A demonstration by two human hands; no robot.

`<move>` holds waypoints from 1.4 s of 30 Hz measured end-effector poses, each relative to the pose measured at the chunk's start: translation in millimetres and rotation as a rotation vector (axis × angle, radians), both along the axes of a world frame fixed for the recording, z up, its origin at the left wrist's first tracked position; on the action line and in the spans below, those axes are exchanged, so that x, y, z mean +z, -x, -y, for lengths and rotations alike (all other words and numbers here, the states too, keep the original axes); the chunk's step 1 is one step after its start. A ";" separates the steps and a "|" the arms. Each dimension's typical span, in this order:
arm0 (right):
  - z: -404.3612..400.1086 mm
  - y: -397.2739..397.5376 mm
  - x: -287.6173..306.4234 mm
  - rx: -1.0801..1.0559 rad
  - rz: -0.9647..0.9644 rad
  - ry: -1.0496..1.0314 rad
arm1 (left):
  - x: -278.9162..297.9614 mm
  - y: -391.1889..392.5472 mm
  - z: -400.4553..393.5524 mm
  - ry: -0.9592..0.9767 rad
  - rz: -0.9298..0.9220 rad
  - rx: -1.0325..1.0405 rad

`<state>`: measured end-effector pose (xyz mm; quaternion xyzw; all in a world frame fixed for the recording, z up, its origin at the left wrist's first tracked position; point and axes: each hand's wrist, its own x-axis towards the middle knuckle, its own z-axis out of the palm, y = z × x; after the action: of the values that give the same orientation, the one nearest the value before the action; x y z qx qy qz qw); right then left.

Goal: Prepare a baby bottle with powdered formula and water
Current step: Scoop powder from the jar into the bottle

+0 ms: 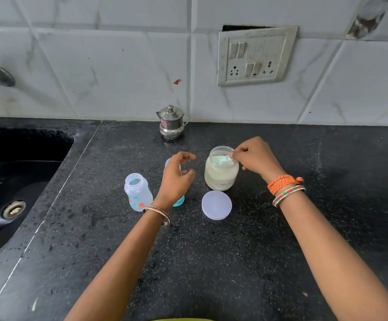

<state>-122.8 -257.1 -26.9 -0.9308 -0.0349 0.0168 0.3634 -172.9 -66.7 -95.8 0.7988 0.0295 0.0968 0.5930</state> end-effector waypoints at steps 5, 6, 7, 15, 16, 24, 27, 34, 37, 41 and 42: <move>11.3 5.6 -4.1 -0.092 -0.040 -0.166 | 0.7 -1.0 2.6 -0.019 0.019 0.008; 12.3 7.1 -5.2 -0.109 -0.035 -0.176 | 1.7 -0.5 3.4 -0.023 0.027 0.008; 13.0 9.0 -5.8 -0.124 -0.025 -0.182 | 2.6 0.1 4.3 -0.024 0.032 0.006; 14.5 18.3 -11.0 -0.155 0.117 -0.099 | 1.9 6.0 3.9 -0.019 0.031 0.000; 14.2 19.3 -12.3 -0.158 0.137 -0.086 | 1.9 6.7 3.6 -0.018 0.026 0.004; 10.6 21.6 -16.3 -0.186 0.156 -0.074 | 0.5 12.5 -4.5 -0.019 0.035 0.018; 9.5 23.9 -16.3 -0.191 0.202 -0.037 | 3.9 14.8 -6.2 -0.023 0.042 0.032; 6.9 27.9 -14.8 -0.185 0.239 0.002 | -0.5 15.8 -7.4 -0.044 0.025 0.036; 7.2 29.3 -16.2 -0.203 0.236 -0.017 | -2.3 16.9 -8.1 -0.031 0.004 0.031; 8.1 28.4 -15.9 -0.229 0.208 -0.024 | -0.2 18.3 -10.2 -0.030 0.017 0.038; 8.5 28.3 -15.3 -0.235 0.186 -0.044 | 1.1 18.7 -11.0 -0.028 0.035 0.045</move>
<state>-151.1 -265.7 -42.1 -0.9178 0.0403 -0.1129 0.3785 -191.5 -55.7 -94.7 0.8042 0.0355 0.1245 0.5801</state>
